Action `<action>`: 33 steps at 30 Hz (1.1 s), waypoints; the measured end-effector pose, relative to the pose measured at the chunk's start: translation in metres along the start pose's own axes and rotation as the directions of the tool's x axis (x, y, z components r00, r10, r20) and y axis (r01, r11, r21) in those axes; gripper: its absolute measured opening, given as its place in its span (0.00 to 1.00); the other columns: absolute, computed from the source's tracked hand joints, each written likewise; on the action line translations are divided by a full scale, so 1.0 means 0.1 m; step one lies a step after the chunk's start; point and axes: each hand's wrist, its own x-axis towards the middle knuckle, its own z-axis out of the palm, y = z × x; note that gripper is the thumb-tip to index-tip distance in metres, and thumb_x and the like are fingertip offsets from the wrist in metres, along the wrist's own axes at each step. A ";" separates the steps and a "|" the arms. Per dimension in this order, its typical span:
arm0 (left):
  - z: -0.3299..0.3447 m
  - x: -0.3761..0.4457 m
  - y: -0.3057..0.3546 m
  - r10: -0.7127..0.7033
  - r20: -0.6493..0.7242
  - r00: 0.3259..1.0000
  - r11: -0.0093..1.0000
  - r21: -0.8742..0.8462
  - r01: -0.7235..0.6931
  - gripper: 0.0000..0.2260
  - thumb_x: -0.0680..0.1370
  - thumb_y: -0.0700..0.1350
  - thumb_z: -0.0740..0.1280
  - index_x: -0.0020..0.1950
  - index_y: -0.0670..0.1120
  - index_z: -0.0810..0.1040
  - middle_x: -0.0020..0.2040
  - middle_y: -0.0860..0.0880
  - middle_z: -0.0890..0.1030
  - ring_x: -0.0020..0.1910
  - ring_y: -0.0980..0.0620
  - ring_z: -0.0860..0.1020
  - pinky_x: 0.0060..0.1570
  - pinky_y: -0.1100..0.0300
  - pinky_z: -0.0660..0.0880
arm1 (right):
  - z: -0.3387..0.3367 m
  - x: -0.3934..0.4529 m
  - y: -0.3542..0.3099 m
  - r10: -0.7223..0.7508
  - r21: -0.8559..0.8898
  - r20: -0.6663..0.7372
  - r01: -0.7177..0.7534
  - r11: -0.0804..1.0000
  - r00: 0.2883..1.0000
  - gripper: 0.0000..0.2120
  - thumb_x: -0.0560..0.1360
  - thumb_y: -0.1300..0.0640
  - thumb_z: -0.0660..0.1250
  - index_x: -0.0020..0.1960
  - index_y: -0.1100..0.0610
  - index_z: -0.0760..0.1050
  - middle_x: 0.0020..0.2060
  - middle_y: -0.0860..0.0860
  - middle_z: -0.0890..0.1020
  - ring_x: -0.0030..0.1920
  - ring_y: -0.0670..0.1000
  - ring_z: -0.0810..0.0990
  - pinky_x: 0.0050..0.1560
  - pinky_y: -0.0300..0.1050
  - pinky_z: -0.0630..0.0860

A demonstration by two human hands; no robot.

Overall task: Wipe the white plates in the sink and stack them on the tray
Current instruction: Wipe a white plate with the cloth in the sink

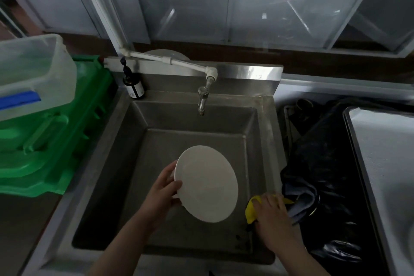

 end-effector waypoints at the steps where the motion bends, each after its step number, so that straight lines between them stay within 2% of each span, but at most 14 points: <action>1: 0.00 -0.02 -0.02 0.000 -0.014 1.000 1.000 -0.003 0.000 0.23 0.80 0.37 0.65 0.70 0.58 0.72 0.59 0.47 0.81 0.57 0.37 0.80 0.54 0.34 0.77 | 0.06 0.00 -0.01 -0.015 -0.048 -0.010 0.014 0.999 1.000 0.15 0.58 0.59 0.74 0.45 0.57 0.83 0.44 0.57 0.82 0.49 0.63 0.79 0.57 0.60 0.65; 2: 0.01 -0.03 -0.03 -0.001 -0.027 1.000 1.000 -0.012 0.001 0.23 0.80 0.36 0.63 0.70 0.58 0.72 0.59 0.47 0.81 0.57 0.37 0.80 0.55 0.34 0.77 | 0.11 -0.01 -0.01 -0.032 -0.094 0.003 0.032 0.995 0.999 0.13 0.63 0.58 0.67 0.45 0.59 0.84 0.44 0.60 0.82 0.50 0.65 0.79 0.57 0.62 0.65; 4: 0.03 -0.06 -0.04 0.006 -0.054 0.998 1.000 -0.029 -0.007 0.22 0.81 0.36 0.61 0.69 0.58 0.72 0.58 0.47 0.81 0.58 0.36 0.79 0.56 0.34 0.76 | 0.23 0.00 -0.01 -0.085 -0.127 0.080 0.094 0.987 0.993 0.20 0.67 0.58 0.57 0.46 0.64 0.84 0.45 0.66 0.83 0.51 0.69 0.80 0.60 0.66 0.63; 6: 0.05 -0.10 -0.06 0.011 -0.087 0.996 0.999 -0.037 -0.014 0.22 0.81 0.36 0.61 0.68 0.60 0.73 0.59 0.47 0.80 0.57 0.37 0.79 0.57 0.34 0.76 | 0.28 0.03 -0.01 -0.110 -0.183 0.124 0.132 0.974 0.986 0.15 0.63 0.58 0.70 0.42 0.70 0.83 0.42 0.70 0.82 0.47 0.73 0.81 0.59 0.69 0.61; 8: 0.06 -0.13 -0.08 0.021 -0.113 0.993 0.999 -0.037 -0.025 0.22 0.81 0.36 0.61 0.68 0.60 0.72 0.60 0.47 0.79 0.56 0.38 0.79 0.53 0.39 0.79 | 0.16 0.11 -0.05 -0.173 -0.166 0.149 0.197 0.966 0.974 0.25 0.47 0.60 0.84 0.39 0.73 0.81 0.36 0.71 0.81 0.41 0.73 0.80 0.59 0.67 0.61; 9: 0.06 -0.14 -0.10 0.027 -0.121 0.992 0.999 -0.037 -0.032 0.22 0.82 0.36 0.61 0.68 0.60 0.72 0.61 0.48 0.79 0.56 0.39 0.80 0.51 0.41 0.80 | 0.03 0.14 -0.09 -0.159 -0.196 0.186 0.196 0.961 0.970 0.30 0.48 0.59 0.85 0.43 0.75 0.80 0.38 0.71 0.81 0.42 0.73 0.80 0.62 0.67 0.60; 10: 0.06 -0.15 -0.12 0.035 -0.129 0.991 0.999 -0.037 -0.040 0.22 0.82 0.36 0.61 0.69 0.60 0.72 0.62 0.48 0.78 0.56 0.39 0.80 0.50 0.43 0.81 | -0.08 0.16 -0.12 -0.157 -0.279 0.235 0.221 0.934 0.959 0.33 0.59 0.57 0.82 0.54 0.77 0.77 0.45 0.71 0.81 0.50 0.72 0.79 0.68 0.68 0.57; 12: 0.07 -0.18 -0.17 0.050 -0.146 0.988 0.998 -0.036 -0.056 0.22 0.82 0.37 0.61 0.70 0.60 0.72 0.63 0.48 0.77 0.57 0.40 0.80 0.49 0.45 0.82 | -0.10 0.21 -0.11 -0.200 -0.418 0.209 0.272 0.867 0.957 0.29 0.80 0.56 0.62 0.74 0.71 0.59 0.65 0.66 0.74 0.68 0.67 0.68 0.75 0.68 0.45; 14: 0.06 -0.20 -0.21 0.057 -0.163 0.985 0.997 -0.036 -0.064 0.22 0.82 0.37 0.61 0.70 0.60 0.72 0.64 0.48 0.77 0.57 0.40 0.80 0.49 0.45 0.82 | -0.14 0.27 -0.10 -0.167 -0.464 0.322 0.309 0.830 0.932 0.26 0.83 0.57 0.53 0.78 0.66 0.53 0.70 0.62 0.70 0.72 0.65 0.63 0.75 0.68 0.38; 17: 0.03 -0.24 -0.25 0.057 -0.182 0.982 0.997 -0.046 -0.066 0.22 0.82 0.38 0.62 0.71 0.60 0.72 0.66 0.49 0.76 0.58 0.41 0.80 0.46 0.47 0.82 | -0.11 0.31 -0.10 -0.177 -0.513 0.334 0.336 0.790 0.926 0.28 0.82 0.56 0.55 0.78 0.66 0.54 0.70 0.61 0.70 0.71 0.65 0.63 0.75 0.69 0.38; 23: -0.01 -0.28 -0.26 0.060 -0.198 0.978 0.996 -0.049 -0.071 0.22 0.82 0.40 0.62 0.72 0.60 0.70 0.66 0.50 0.75 0.59 0.41 0.79 0.45 0.50 0.82 | -0.02 0.27 -0.05 -0.211 -0.577 0.416 0.436 0.691 0.885 0.21 0.82 0.57 0.57 0.74 0.62 0.65 0.67 0.60 0.73 0.68 0.65 0.66 0.73 0.72 0.39; 28: 0.00 -0.23 -0.23 0.034 -0.218 0.975 0.995 -0.079 -0.053 0.22 0.82 0.39 0.62 0.73 0.59 0.69 0.64 0.50 0.75 0.58 0.42 0.79 0.44 0.50 0.82 | -0.07 0.21 -0.05 -0.284 -0.578 0.394 0.476 0.663 0.874 0.23 0.83 0.57 0.55 0.76 0.63 0.61 0.71 0.62 0.68 0.71 0.65 0.63 0.75 0.69 0.42; 31: 0.00 -0.18 -0.21 0.005 -0.225 0.974 0.995 -0.093 -0.027 0.21 0.82 0.39 0.62 0.71 0.59 0.69 0.62 0.49 0.75 0.57 0.42 0.79 0.42 0.50 0.82 | -0.10 0.20 -0.05 -0.271 -0.543 0.430 0.486 0.685 0.861 0.21 0.82 0.59 0.55 0.74 0.64 0.63 0.70 0.62 0.70 0.71 0.64 0.64 0.75 0.67 0.44; 33: -0.03 -0.15 -0.19 -0.001 -0.221 0.975 0.997 -0.080 -0.017 0.20 0.82 0.40 0.62 0.71 0.58 0.69 0.62 0.48 0.75 0.57 0.41 0.78 0.45 0.48 0.81 | -0.08 0.21 -0.04 -0.258 -0.452 0.425 0.450 0.770 0.868 0.20 0.81 0.60 0.58 0.72 0.65 0.66 0.67 0.63 0.72 0.68 0.64 0.67 0.75 0.66 0.50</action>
